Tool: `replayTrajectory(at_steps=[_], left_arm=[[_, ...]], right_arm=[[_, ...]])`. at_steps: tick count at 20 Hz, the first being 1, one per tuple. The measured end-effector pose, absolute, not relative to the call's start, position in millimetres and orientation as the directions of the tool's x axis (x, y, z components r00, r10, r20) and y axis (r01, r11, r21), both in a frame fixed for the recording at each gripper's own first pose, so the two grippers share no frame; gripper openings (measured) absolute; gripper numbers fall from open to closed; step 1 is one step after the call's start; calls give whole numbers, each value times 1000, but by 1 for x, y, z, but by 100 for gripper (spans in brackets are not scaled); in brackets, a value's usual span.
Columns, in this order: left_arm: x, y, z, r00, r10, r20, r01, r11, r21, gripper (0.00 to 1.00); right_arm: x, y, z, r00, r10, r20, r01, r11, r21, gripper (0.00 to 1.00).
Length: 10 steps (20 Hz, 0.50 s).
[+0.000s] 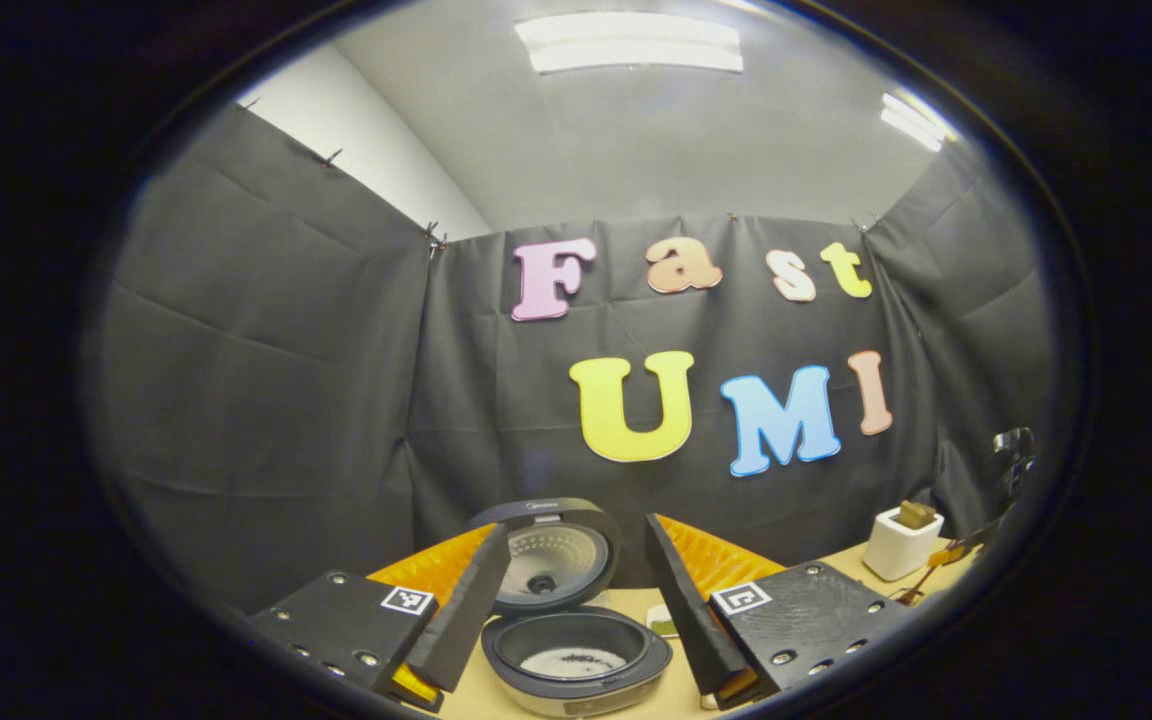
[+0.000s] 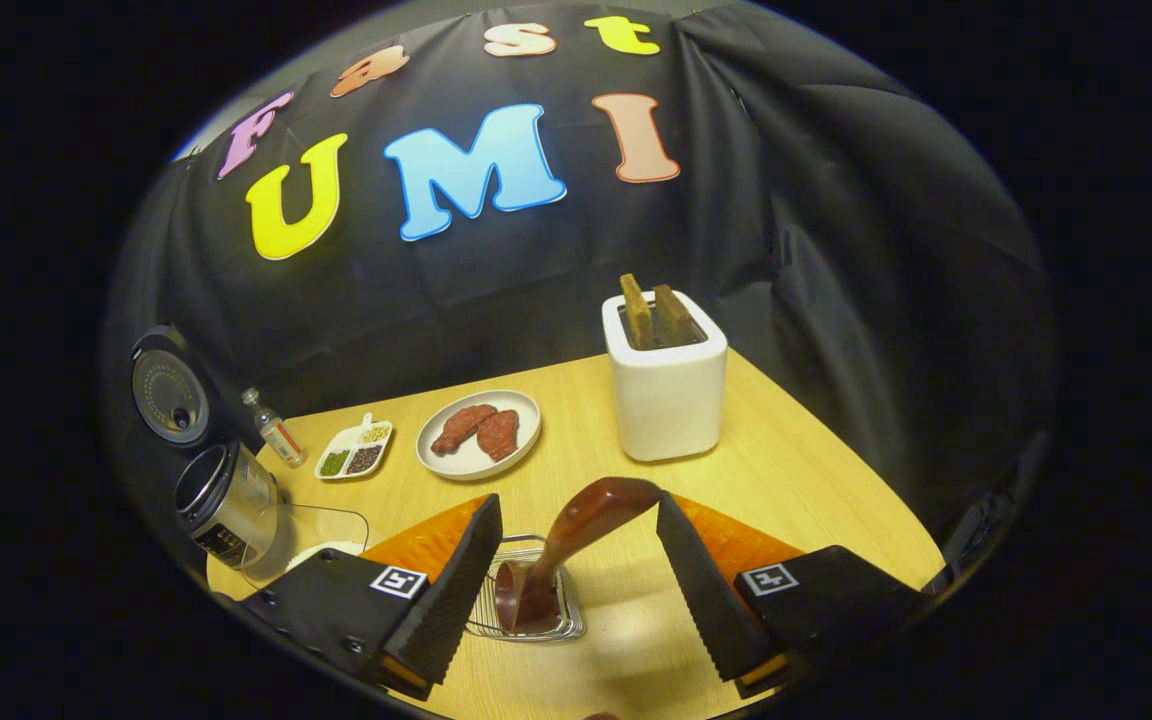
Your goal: Close the left gripper, press the button to open the rice cooker; take a wooden spoon from the chopstick holder with the right hand, scoop a spoonful of rice and pour it into the rice cooker, then put the wooden spoon back into the chopstick holder.
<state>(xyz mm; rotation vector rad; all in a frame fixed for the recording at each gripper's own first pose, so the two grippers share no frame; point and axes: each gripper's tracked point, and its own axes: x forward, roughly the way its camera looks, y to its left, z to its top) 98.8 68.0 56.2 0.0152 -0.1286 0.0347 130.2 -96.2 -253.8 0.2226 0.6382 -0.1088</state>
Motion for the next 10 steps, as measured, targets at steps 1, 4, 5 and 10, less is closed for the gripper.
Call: replayTrajectory(at_steps=[1, 4, 5, 10], left_arm=[[101, 67, 57, 991, 30, 129, -32, 999, 11, 83], [109, 66, 58, 991, 24, 129, -26, 1000, 15, 83], [112, 66, 60, 991, 22, 130, -24, 1000, 18, 83], [138, 64, 67, 992, 11, 127, -15, 999, 30, 85]], right_arm=[[129, -104, -246, 808, -57, -586, 181, 971, 155, 99], [127, -122, -219, 838, -120, -532, 194, 977, 87, 98], [125, -126, -208, 848, -134, -513, 193, 979, 63, 98], [114, -125, -148, 901, -155, -404, 177, 984, 18, 98]])
